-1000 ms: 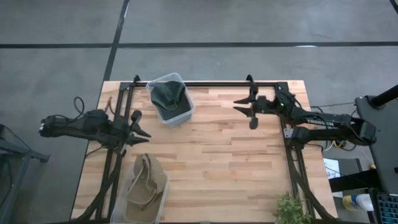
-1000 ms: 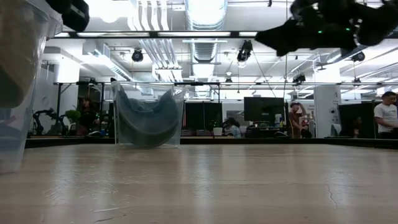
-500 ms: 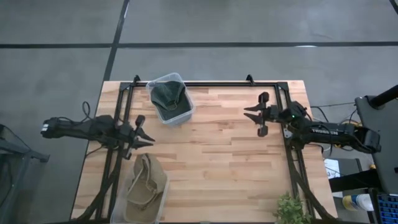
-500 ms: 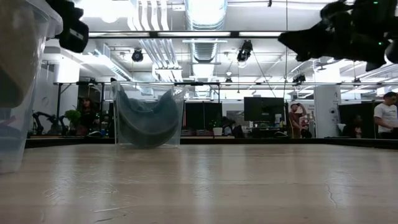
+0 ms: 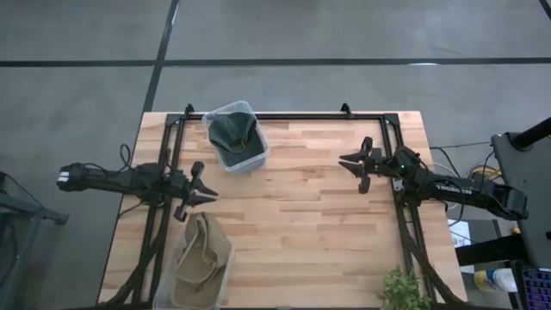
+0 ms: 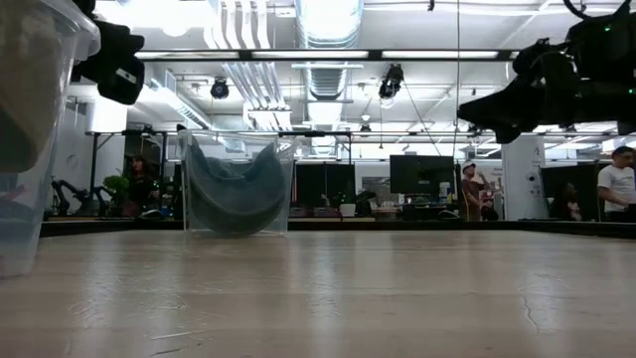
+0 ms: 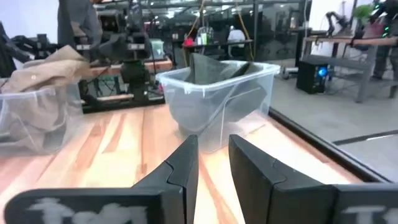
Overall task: Pick & Place hat
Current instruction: Return to Home Position
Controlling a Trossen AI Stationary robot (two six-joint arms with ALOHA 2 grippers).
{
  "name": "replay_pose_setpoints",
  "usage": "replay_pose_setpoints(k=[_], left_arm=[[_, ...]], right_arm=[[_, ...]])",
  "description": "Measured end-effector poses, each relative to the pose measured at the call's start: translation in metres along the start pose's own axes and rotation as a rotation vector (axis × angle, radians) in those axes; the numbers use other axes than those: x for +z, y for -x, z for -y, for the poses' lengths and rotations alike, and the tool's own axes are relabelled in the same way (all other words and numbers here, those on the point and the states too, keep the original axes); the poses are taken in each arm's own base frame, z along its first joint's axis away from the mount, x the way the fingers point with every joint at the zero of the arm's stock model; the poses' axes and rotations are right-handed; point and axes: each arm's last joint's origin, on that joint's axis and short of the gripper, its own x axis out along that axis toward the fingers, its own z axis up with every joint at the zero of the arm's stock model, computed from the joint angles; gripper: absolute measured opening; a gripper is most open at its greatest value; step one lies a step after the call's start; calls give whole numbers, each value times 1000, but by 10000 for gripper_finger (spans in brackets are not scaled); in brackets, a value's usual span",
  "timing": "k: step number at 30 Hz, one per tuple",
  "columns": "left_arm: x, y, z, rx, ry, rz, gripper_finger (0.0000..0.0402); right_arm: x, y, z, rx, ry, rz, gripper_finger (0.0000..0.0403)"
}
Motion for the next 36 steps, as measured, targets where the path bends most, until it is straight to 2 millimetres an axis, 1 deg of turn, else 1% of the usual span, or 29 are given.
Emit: replay_pose_setpoints(k=[6, 10, 12, 14, 17, 20, 28, 36], left_arm=[[0, 1, 2, -52, -29, 5, 67], [-2, 3, 2, -57, -56, -4, 67], [-2, 4, 2, -57, -47, -1, 67], [-2, 4, 2, -53, -24, -4, 67], [-5, 4, 2, -48, -14, -33, 67], [-6, 4, 2, -48, -12, -40, 67], [-6, 4, 2, -48, -11, -39, 67], [-6, 4, 2, -48, -12, -38, 67]], right_arm=[[6, 13, -4, 6, 22, 36, 82], [7, 21, -7, 8, 22, 45, 76], [5, 24, -8, 7, -14, 30, 75], [2, 26, -8, 5, -89, 2, 75], [-3, 28, -8, -4, -185, -49, 78], [-7, 28, -8, -12, -231, -85, 83], [-10, 27, -7, -18, -223, -121, 89], [-11, 26, -7, -22, -225, -133, 75]])
